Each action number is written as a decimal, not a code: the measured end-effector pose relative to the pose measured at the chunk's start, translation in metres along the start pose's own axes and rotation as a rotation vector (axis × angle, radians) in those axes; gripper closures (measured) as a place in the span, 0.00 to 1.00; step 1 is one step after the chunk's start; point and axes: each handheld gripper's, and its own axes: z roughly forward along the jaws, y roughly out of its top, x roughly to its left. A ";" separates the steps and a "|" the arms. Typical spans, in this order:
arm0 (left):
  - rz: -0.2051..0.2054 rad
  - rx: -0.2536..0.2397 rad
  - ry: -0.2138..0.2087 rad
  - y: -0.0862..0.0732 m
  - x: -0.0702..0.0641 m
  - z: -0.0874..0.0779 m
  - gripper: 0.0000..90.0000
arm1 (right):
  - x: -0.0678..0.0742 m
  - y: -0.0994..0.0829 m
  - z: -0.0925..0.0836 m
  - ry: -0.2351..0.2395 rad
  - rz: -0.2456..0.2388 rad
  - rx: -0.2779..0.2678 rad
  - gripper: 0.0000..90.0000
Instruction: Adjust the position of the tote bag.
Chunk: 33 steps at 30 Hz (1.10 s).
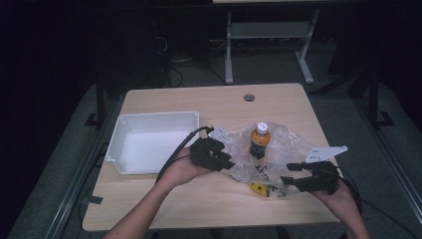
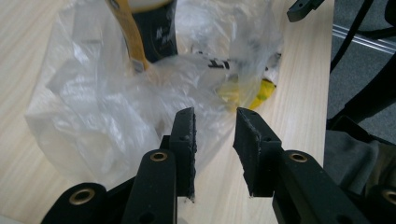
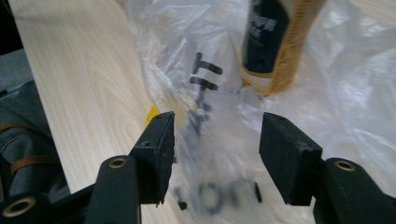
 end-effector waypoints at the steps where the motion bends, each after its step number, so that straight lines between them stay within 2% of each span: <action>1: 0.008 0.004 0.003 0.003 0.001 0.000 0.74 | -0.001 -0.001 -0.001 -0.009 0.004 -0.002 0.48; 4: 0.012 -0.012 0.010 0.009 0.003 0.002 0.73 | -0.005 -0.003 -0.004 -0.024 0.025 0.000 0.46; 5: 0.009 -0.009 0.006 0.011 0.004 0.003 0.72 | -0.007 -0.003 -0.005 -0.023 0.022 -0.003 0.45; 6: 0.028 0.008 0.008 0.013 0.007 0.004 0.72 | -0.007 -0.004 -0.005 -0.023 0.030 -0.001 0.45; 11: 0.011 0.009 0.009 0.024 0.015 0.009 0.71 | -0.011 -0.006 -0.006 -0.031 0.038 0.005 0.44; 12: 0.026 0.023 0.011 0.026 0.017 0.009 0.69 | -0.012 -0.006 -0.006 -0.032 0.035 0.003 0.44; 14: 0.017 0.011 0.009 0.031 0.020 0.011 0.69 | -0.014 -0.007 -0.006 -0.034 0.038 -0.002 0.43; 16: 0.033 0.028 0.016 0.037 0.024 0.012 0.67 | -0.015 -0.007 -0.007 -0.033 0.045 -0.008 0.42; 17: 0.019 0.007 0.013 0.039 0.024 0.014 0.66 | -0.015 -0.007 -0.007 -0.035 0.050 -0.010 0.40; 20: 0.041 0.017 0.020 0.047 0.028 0.014 0.64 | -0.016 -0.007 -0.007 -0.040 0.052 -0.009 0.40; 22: 0.038 0.005 0.021 0.052 0.029 0.015 0.62 | -0.017 -0.007 -0.006 -0.039 0.047 -0.009 0.40; 24: 0.049 0.013 0.023 0.058 0.031 0.015 0.61 | -0.017 -0.006 -0.006 -0.037 0.053 -0.007 0.40; 33: 0.038 0.004 0.019 0.075 0.037 0.022 0.54 | -0.020 -0.008 -0.008 -0.042 0.065 -0.020 0.39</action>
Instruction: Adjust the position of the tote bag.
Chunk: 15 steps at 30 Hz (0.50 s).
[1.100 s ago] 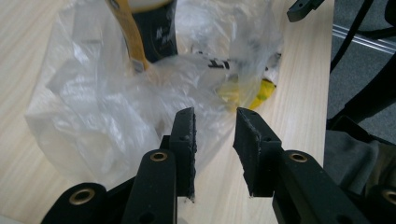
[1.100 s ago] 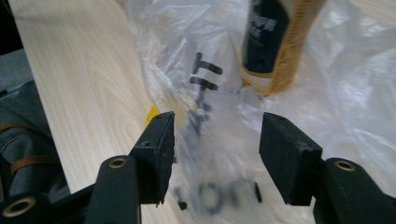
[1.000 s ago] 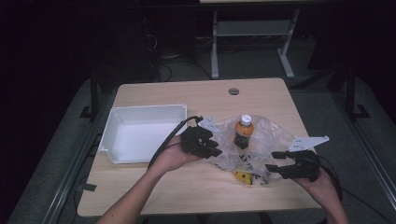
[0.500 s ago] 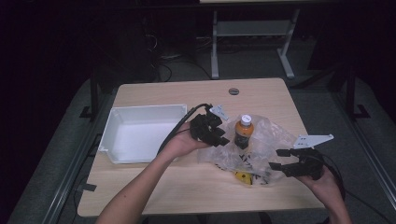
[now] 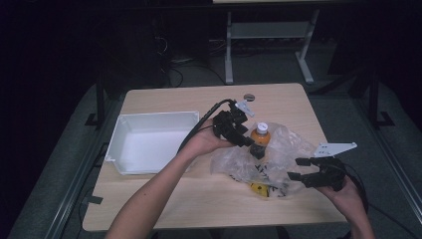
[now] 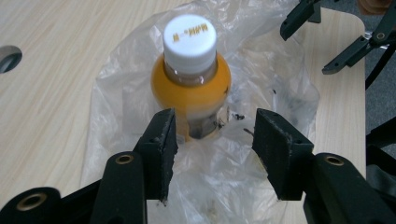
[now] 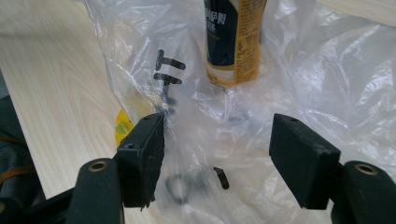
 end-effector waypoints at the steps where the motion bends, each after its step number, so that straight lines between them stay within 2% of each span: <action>1: -0.005 0.001 -0.002 0.002 0.001 0.001 0.53 | -0.001 -0.001 0.000 -0.002 -0.001 -0.002 0.39; 7: 0.010 0.003 -0.002 0.015 0.007 0.004 0.50 | -0.002 -0.002 -0.001 0.002 0.007 -0.008 0.38; 8: 0.001 -0.002 0.000 0.017 0.008 0.006 0.49 | -0.002 -0.002 -0.001 0.003 0.009 -0.007 0.38; 9: 0.009 0.015 0.006 0.019 0.009 0.005 0.49 | -0.002 -0.002 -0.001 0.003 0.008 -0.005 0.38; 15: 0.012 0.036 -0.005 0.030 0.011 0.013 0.48 | -0.001 -0.002 0.002 0.012 0.001 -0.004 0.37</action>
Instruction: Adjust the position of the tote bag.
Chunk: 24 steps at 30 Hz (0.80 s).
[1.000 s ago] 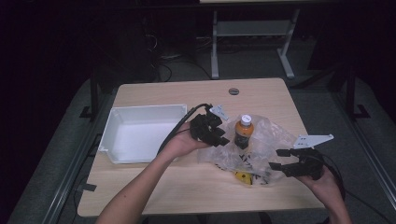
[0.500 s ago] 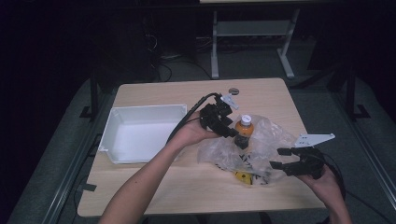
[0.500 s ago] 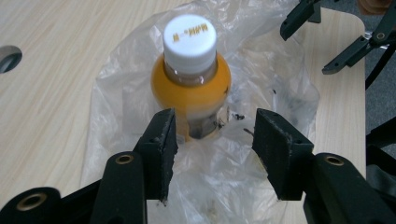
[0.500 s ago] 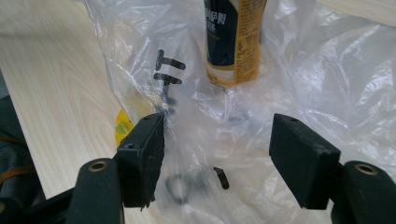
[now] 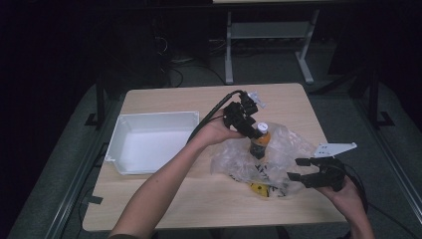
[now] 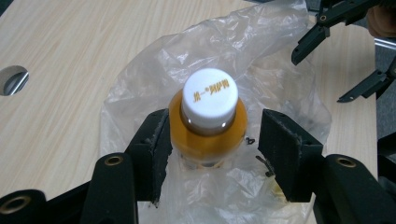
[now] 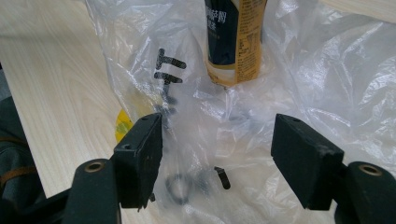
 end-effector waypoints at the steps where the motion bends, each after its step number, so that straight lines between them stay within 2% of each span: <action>1: -0.004 -0.007 -0.010 0.001 0.001 0.001 0.48 | 0.000 0.000 0.000 0.000 0.001 -0.002 0.36; 3: 0.006 -0.004 -0.003 0.003 0.001 0.003 0.48 | 0.000 0.000 -0.001 0.003 0.005 -0.012 0.36; 8: -0.013 -0.008 -0.008 0.005 0.004 0.008 0.49 | 0.002 0.000 0.000 0.005 0.004 -0.018 0.35; 13: -0.006 0.001 -0.011 0.006 0.006 0.013 0.50 | 0.001 0.000 0.000 -0.002 0.005 -0.012 0.35; 15: -0.018 0.000 -0.013 0.006 0.006 0.015 0.50 | 0.001 0.000 0.000 -0.006 0.004 -0.010 0.35; 24: 0.009 0.014 -0.024 0.013 0.005 0.021 0.55 | -0.001 -0.002 -0.003 -0.032 0.010 -0.011 0.34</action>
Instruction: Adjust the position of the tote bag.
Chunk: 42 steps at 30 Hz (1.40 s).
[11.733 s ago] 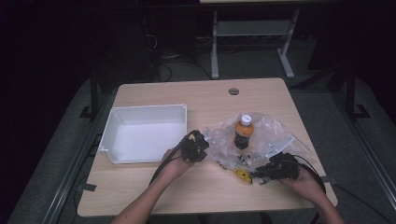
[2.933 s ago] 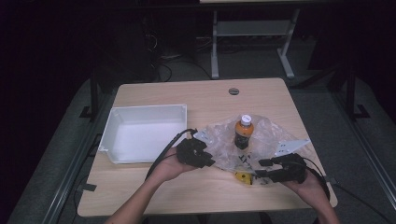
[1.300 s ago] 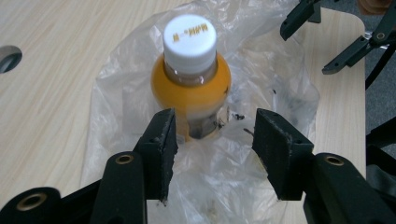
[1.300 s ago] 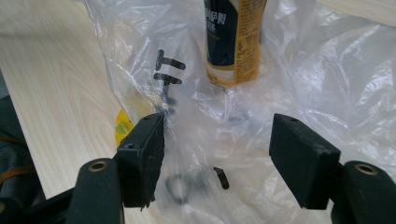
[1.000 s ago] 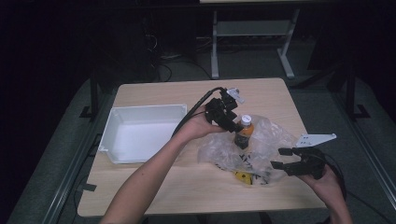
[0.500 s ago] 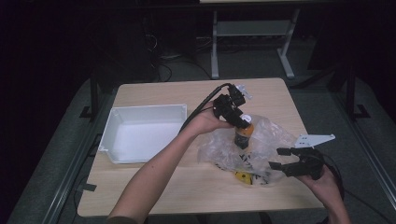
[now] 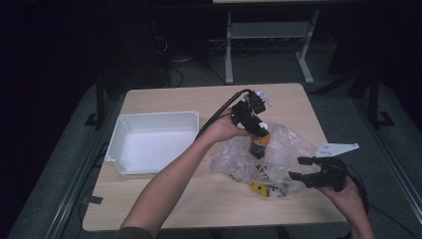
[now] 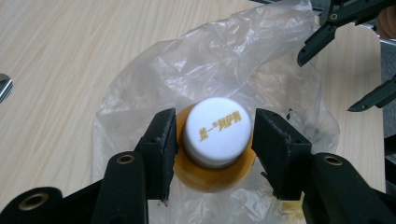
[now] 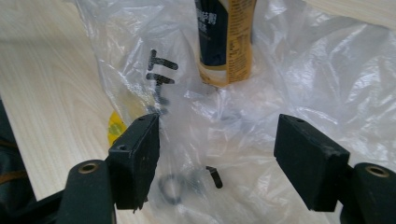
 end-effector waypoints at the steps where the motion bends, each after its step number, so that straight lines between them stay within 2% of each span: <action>1: 0.004 0.000 -0.002 0.000 0.000 0.001 0.56 | -0.001 0.000 0.000 -0.003 -0.002 -0.001 0.33; 7: 0.011 0.010 0.012 0.002 -0.001 0.004 0.63 | -0.003 -0.005 -0.002 -0.019 0.002 -0.001 0.33; 10: 0.010 0.013 0.003 0.002 0.000 0.004 0.63 | -0.004 -0.006 -0.003 -0.029 0.003 -0.009 0.33; 23: 0.022 0.020 0.012 0.004 -0.001 0.004 0.64 | -0.005 -0.008 -0.005 -0.052 0.006 -0.016 0.33; 34: 0.012 0.031 0.012 0.004 0.000 0.003 0.65 | -0.003 -0.008 -0.005 -0.049 0.001 -0.022 0.32; 42: 0.005 0.041 0.003 0.004 0.000 0.000 0.61 | -0.003 -0.008 -0.005 -0.050 0.000 -0.024 0.32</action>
